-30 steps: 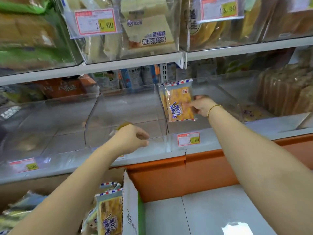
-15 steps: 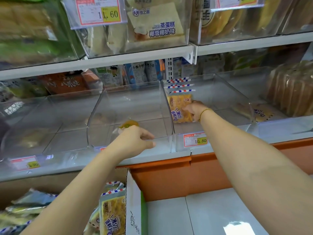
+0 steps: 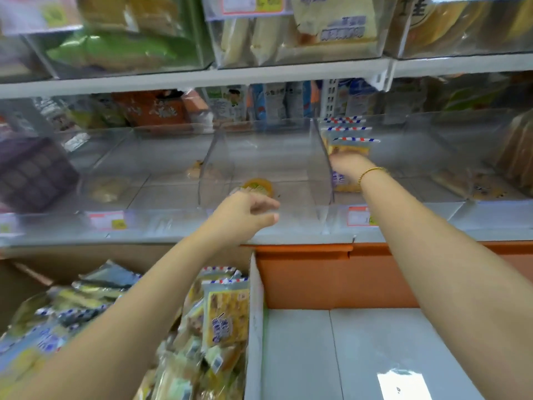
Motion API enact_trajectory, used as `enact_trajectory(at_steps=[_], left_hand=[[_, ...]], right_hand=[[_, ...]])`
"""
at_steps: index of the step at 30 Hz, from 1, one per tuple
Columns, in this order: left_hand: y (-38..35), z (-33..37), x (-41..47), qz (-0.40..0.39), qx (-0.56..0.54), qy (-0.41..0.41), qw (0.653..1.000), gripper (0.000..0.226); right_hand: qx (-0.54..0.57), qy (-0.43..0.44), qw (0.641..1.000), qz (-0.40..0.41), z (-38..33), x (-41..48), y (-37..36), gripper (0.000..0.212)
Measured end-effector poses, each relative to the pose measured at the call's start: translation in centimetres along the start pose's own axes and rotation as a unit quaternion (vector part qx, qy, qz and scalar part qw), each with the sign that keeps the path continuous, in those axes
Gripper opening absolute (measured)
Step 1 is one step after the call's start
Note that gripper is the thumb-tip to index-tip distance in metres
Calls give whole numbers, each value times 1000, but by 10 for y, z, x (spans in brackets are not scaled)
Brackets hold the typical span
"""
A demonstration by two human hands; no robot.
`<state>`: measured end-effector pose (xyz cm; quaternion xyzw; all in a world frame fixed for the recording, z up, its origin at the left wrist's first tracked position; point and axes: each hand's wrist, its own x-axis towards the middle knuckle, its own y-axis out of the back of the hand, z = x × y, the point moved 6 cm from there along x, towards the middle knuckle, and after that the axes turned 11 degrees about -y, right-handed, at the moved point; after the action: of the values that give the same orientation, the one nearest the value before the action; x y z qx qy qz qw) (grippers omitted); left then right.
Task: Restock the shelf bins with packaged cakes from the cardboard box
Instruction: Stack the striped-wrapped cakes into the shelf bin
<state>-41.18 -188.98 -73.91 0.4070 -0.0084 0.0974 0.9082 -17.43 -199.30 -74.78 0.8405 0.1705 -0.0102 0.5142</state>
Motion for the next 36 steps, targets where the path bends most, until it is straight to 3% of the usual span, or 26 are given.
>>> enact_trajectory(at_steps=[2, 7, 10, 12, 15, 18, 22, 29, 33, 36], left_hand=[[23, -17, -28, 38, -4, 17, 999, 14], [59, -90, -112, 37, -1, 134, 990, 32], [66, -138, -160, 6, -22, 215, 976, 33], [62, -170, -185, 2, -85, 268, 960, 31], [54, -204, -209, 6, -77, 318, 945, 26], [34, -215, -208, 32, -94, 297, 950, 20], [-7, -229, -197, 49, -116, 262, 957, 35], [-67, -263, -192, 25, -183, 314, 931, 24], [-75, -267, -178, 60, -172, 298, 937, 9], [-71, -262, -171, 60, -119, 272, 953, 16]], right_hand=[[-73, 25, 996, 42, -9, -14, 9, 42], [-179, 66, 969, 159, -17, -70, 48, 51], [-199, 120, 968, 95, -53, -131, 28, 33], [-193, 182, 963, 39, -81, -181, -1, 32], [-199, 268, 940, -65, -104, -229, -71, 27], [-278, 297, 902, -143, -99, -235, -158, 31], [-383, 322, 853, -145, -82, -210, -232, 43], [-443, 321, 827, -132, -77, -182, -266, 50], [-417, 333, 835, -135, -81, -174, -275, 31], [-357, 342, 859, -132, -81, -178, -273, 14]])
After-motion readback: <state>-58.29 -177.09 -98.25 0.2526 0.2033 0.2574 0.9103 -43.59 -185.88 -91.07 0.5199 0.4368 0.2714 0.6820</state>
